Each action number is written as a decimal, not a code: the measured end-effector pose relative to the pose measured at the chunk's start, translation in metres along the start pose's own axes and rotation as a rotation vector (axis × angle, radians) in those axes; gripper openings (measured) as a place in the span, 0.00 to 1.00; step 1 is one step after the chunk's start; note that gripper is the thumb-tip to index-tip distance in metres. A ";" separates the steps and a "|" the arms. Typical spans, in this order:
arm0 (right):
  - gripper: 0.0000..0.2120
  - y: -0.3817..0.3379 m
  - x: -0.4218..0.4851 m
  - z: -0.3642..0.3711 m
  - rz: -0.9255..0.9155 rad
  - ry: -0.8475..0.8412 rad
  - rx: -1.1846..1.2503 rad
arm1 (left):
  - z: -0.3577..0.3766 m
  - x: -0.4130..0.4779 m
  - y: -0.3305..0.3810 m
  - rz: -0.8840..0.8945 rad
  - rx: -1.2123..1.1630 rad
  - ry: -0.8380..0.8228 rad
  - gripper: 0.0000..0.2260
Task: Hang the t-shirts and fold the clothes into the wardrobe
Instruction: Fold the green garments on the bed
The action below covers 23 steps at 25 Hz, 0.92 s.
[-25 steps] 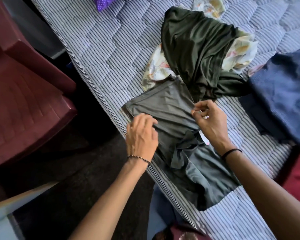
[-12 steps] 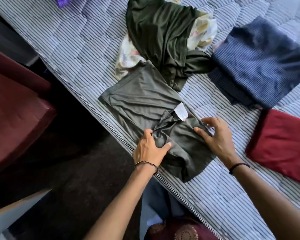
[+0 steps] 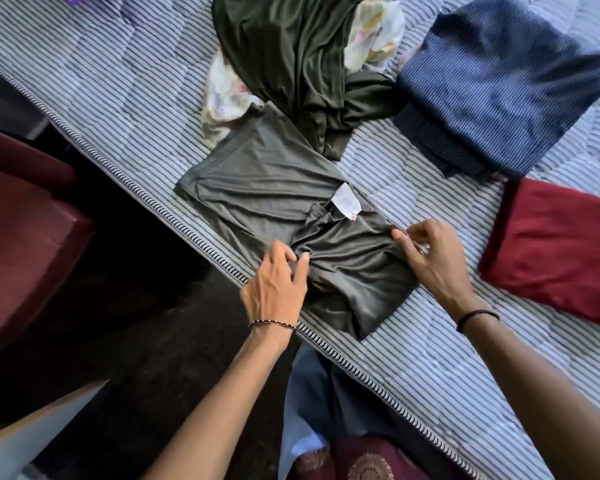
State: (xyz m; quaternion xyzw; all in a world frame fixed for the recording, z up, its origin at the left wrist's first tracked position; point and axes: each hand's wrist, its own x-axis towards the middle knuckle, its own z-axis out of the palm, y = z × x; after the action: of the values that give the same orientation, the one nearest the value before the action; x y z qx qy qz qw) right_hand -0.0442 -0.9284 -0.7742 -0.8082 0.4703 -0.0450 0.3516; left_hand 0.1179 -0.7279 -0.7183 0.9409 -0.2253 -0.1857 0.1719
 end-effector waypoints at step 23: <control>0.11 0.007 -0.041 -0.027 0.041 0.152 0.081 | 0.019 -0.040 0.017 -0.413 -0.384 -0.057 0.15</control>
State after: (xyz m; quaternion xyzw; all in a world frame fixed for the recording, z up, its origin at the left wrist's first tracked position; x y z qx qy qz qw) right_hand -0.0830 -0.9122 -0.7470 -0.7779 0.5097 -0.1181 0.3480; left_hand 0.0704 -0.7266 -0.7167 0.9114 0.0058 -0.2825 0.2990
